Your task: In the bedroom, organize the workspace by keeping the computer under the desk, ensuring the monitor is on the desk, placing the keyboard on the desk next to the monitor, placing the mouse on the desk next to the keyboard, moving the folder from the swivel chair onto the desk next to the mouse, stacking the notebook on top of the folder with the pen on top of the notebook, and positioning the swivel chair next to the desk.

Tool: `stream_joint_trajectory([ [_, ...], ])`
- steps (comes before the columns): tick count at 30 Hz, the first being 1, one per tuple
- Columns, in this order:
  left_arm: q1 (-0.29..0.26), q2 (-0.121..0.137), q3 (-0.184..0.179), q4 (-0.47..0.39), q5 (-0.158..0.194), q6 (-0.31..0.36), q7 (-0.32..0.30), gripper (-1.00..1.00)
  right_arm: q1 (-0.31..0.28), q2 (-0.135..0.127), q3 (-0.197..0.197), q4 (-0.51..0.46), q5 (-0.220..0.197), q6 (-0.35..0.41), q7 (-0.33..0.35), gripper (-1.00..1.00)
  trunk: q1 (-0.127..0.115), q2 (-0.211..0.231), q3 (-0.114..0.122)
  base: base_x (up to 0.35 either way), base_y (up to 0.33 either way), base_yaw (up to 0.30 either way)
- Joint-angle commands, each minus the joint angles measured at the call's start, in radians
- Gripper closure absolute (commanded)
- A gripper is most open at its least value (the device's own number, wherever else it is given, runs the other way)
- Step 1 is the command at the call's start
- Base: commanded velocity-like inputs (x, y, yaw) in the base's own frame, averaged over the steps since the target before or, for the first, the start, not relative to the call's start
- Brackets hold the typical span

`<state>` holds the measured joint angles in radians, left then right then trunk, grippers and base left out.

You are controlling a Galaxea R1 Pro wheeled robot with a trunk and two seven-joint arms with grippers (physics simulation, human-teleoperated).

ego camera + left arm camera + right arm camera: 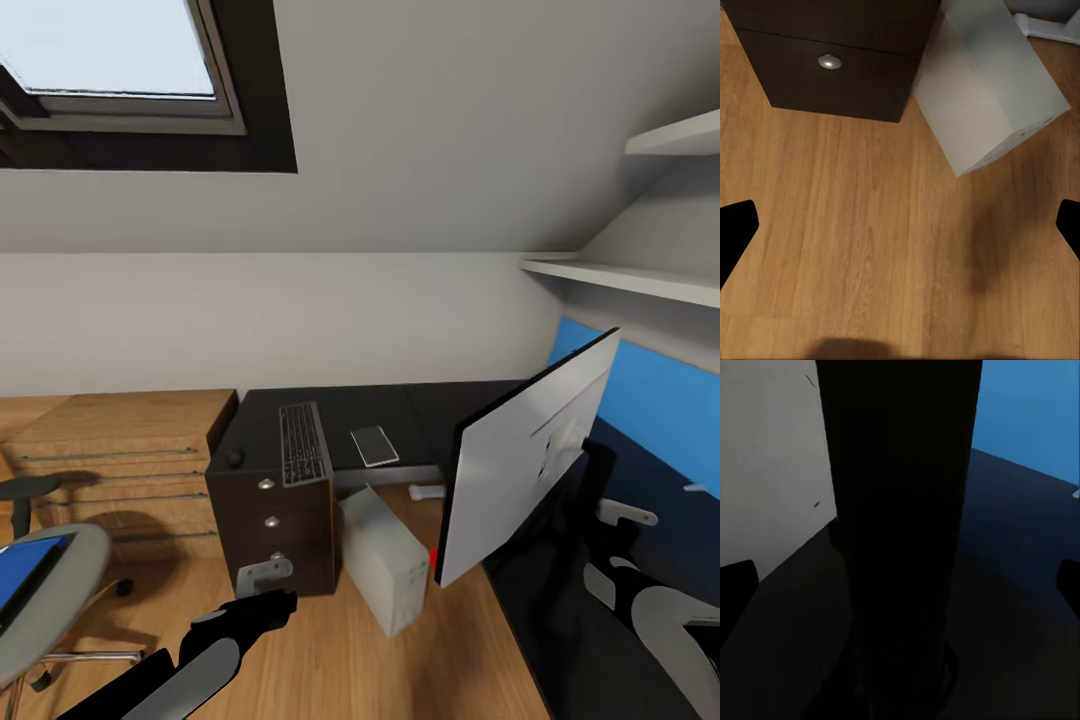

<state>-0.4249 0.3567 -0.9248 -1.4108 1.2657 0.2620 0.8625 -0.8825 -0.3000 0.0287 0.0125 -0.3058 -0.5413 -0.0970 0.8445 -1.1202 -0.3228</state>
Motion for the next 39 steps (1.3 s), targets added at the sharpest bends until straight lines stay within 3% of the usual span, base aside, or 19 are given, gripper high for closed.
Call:
stream_joint_trajectory([
  [1,-0.002,0.001,-0.002,-0.001,0.003,0.003,0.006,-1.0,-0.001,0.0,0.003,0.001,-0.001,-0.003,-0.003,-1.0,0.0,-0.001,-0.001,0.107,0.0,0.0],
  [17,-0.002,0.001,-0.003,0.003,0.002,0.003,0.006,-1.0,-0.001,-0.004,0.004,0.001,-0.002,-0.003,-0.003,-1.0,0.0,-0.001,-0.001,0.075,0.0,0.0],
  [39,-0.002,0.0,-0.003,0.003,0.002,0.003,0.006,-1.0,-0.001,-0.031,0.002,0.0,-0.003,-0.002,-0.004,-1.0,0.0,-0.001,-0.001,0.002,0.0,0.0],
])
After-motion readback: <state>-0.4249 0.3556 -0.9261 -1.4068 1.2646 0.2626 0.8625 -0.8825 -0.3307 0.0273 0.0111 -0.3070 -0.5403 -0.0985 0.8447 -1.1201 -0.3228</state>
